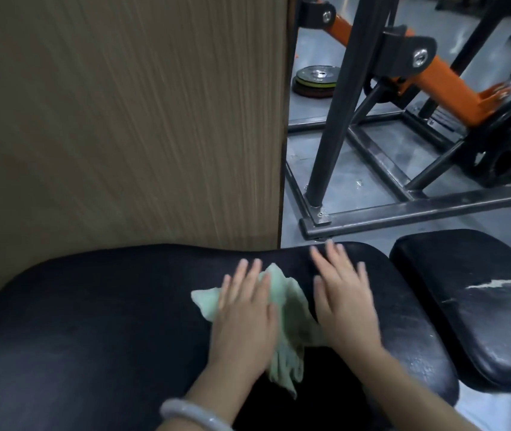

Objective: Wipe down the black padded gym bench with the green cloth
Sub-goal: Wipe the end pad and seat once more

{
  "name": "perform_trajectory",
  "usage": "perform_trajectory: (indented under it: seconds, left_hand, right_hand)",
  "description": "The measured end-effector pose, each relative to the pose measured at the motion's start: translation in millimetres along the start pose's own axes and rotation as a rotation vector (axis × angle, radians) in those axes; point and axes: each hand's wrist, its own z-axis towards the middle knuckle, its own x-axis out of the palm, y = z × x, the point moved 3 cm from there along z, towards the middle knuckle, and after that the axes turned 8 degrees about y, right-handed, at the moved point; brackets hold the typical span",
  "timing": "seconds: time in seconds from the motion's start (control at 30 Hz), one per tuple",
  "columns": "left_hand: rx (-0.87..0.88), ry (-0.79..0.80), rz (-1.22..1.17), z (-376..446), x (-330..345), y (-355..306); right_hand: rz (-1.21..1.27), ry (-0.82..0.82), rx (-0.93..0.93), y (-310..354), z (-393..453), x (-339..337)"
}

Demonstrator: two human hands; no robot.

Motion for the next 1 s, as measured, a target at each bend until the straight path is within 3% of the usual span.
perform_trajectory:
  seconds: [0.07,0.27,0.37,0.47,0.6,0.67,0.73,0.87,0.93,1.0]
  left_hand:
    - [0.003,0.094,0.095,10,11,-23]
    - [-0.085,0.191,0.216,-16,13,17]
    - [-0.291,0.290,0.225,-44,-10,74]
    - [-0.480,0.277,0.217,-54,-25,116]
    - [-0.564,0.244,0.249,-35,-19,102]
    - [-0.447,0.194,0.223,-21,-8,76]
    - [-0.199,0.131,0.141,-15,2,44]
    - [0.183,0.176,0.192,-38,-3,35]
    - [0.179,0.168,0.249,-59,-10,79]
    - [0.022,0.165,0.307,-84,-24,143]
  right_hand:
    - [-0.290,0.127,0.097,-26,-9,2]
    - [-0.370,0.275,0.153,-30,-14,11]
    - [-0.396,0.276,0.171,-25,-14,9]
    - [-0.450,0.277,0.260,-16,-17,18]
    - [-0.395,0.204,0.181,22,-28,46]
    - [-0.413,0.176,0.150,32,-30,51]
    - [-0.438,0.147,0.145,31,-28,52]
    - [-0.442,0.156,0.149,28,-27,54]
    - [-0.444,0.161,0.151,28,-28,54]
    - [-0.463,0.158,0.150,29,-28,54]
